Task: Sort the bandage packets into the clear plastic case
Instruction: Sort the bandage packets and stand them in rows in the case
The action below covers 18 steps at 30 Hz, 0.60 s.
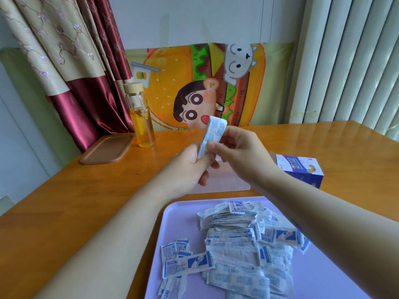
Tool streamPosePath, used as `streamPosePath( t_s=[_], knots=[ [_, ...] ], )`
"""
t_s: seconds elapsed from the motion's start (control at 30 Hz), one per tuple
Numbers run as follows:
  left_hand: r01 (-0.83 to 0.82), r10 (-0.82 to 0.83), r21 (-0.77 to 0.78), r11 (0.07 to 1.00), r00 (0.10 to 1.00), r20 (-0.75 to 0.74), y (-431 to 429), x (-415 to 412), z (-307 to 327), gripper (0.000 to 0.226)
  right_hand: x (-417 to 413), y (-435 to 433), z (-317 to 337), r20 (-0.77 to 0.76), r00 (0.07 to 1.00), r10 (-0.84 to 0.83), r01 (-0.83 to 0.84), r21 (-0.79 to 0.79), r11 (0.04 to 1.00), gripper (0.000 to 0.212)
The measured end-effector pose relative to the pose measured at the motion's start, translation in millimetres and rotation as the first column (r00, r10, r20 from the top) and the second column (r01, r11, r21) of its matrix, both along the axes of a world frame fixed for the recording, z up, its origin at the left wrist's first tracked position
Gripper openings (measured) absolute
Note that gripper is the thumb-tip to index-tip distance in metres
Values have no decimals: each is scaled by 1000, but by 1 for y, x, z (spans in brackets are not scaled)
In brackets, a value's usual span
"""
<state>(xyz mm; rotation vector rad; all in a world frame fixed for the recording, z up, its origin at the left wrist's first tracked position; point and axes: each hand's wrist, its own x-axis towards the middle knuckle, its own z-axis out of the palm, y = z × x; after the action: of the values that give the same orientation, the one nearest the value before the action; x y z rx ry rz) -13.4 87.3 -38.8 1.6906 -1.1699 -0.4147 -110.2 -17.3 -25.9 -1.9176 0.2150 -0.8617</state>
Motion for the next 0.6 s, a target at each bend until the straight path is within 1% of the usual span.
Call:
streamPosePath(
  t_s=[0.07,0.13,0.17,0.2,0.27,0.3,0.33,0.4,0.43,0.47,0.5,0.57,0.6],
  knots=[
    [-122,117,30,992,986,122,5,16,1,29,5,-6,4,19,999,-40,40,23,999,9],
    [-298,283,13,955,919,275,12,35,-6,32,10,-14,5,10,996,-93,93,44,995,8],
    [-377,353,13,926,878,325,13,45,-11,30,12,-18,5,-4,993,-115,115,47,992,8],
    [-439,401,30,898,846,352,12,55,-17,29,16,-22,4,-21,991,-134,135,47,990,10],
    [-519,458,87,850,811,363,4,70,-26,29,27,-27,1,-57,983,-174,175,12,984,16],
    [-543,480,116,832,809,338,-1,75,-29,31,33,-29,0,-73,978,-193,192,-17,981,19],
    [-556,504,147,818,817,281,-6,78,-29,33,38,-30,-2,-83,975,-207,204,-46,978,20],
    [-539,528,232,810,842,112,-13,82,-29,33,47,-31,-4,-87,970,-226,219,-90,972,21],
    [-511,524,260,819,851,21,-16,82,-29,27,50,-32,-6,-81,969,-233,223,-112,968,21],
    [-491,521,265,830,852,-54,-17,81,-30,20,53,-33,-7,-75,968,-239,227,-141,964,21],
    [-487,522,247,837,847,-99,-17,81,-32,21,54,-34,-10,-73,966,-247,231,-177,957,21],
    [-494,524,202,846,840,-141,-17,82,-39,34,58,-35,-15,-92,959,-267,240,-237,942,21],
    [-492,519,180,852,840,-159,-15,81,-43,36,60,-35,-18,-109,955,-278,243,-257,935,22]
  ],
)
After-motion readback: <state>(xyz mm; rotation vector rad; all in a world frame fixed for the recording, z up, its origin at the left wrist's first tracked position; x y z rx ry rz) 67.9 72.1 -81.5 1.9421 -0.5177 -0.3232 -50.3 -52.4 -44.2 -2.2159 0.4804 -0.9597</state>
